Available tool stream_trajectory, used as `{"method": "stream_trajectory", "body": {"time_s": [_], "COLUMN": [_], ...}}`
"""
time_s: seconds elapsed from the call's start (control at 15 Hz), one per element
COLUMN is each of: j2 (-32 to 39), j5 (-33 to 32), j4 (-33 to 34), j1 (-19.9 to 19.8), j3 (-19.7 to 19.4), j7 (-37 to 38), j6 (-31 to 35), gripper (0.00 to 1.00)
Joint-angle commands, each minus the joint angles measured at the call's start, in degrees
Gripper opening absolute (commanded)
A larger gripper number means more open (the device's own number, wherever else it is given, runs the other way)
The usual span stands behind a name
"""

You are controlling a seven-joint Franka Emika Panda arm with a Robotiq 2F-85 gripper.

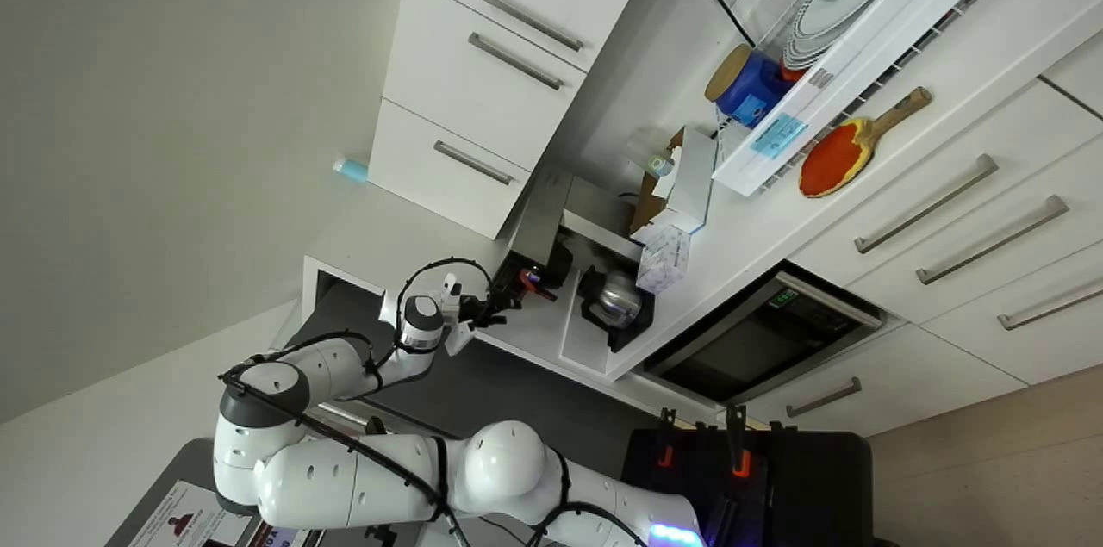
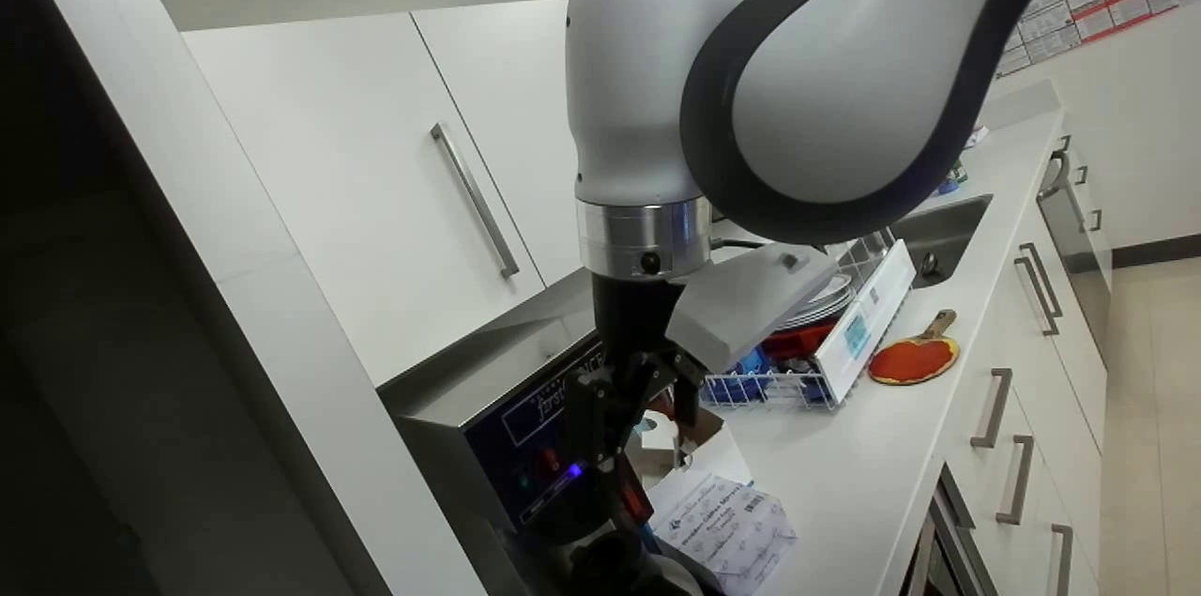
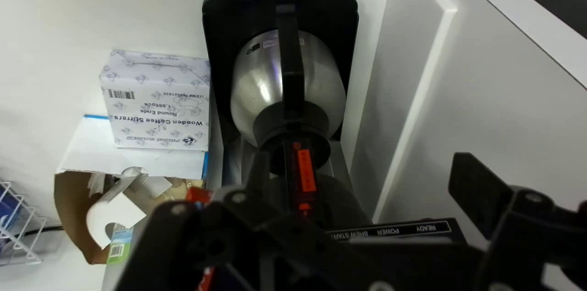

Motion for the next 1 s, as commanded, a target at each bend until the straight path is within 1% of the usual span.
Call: {"method": "stream_trajectory", "body": {"time_s": [0.0,0.13,0.2,0.33,0.6,0.67,0.93], "j2": [0.5,0.6,0.7,0.5,1.3,1.5,3.4], "j5": [-1.4,-1.7,-2.0,-3.5,-8.9,-10.3,-15.1], "j4": [0.2,0.7,0.9,1.2,2.7,3.1,5.0], "j1": [0.4,0.4,0.4,-0.3,-2.9,-3.6,-7.2], "j3": [-0.3,0.2,0.6,1.9,5.7,6.5,9.6], "j7": [1.8,2.3,2.4,3.9,10.5,12.1,17.3], "j6": [1.7,2.1,2.3,2.1,2.7,3.0,5.5], "gripper": [0.72,0.58,0.49,0.34,0.05,0.00,0.00]}}
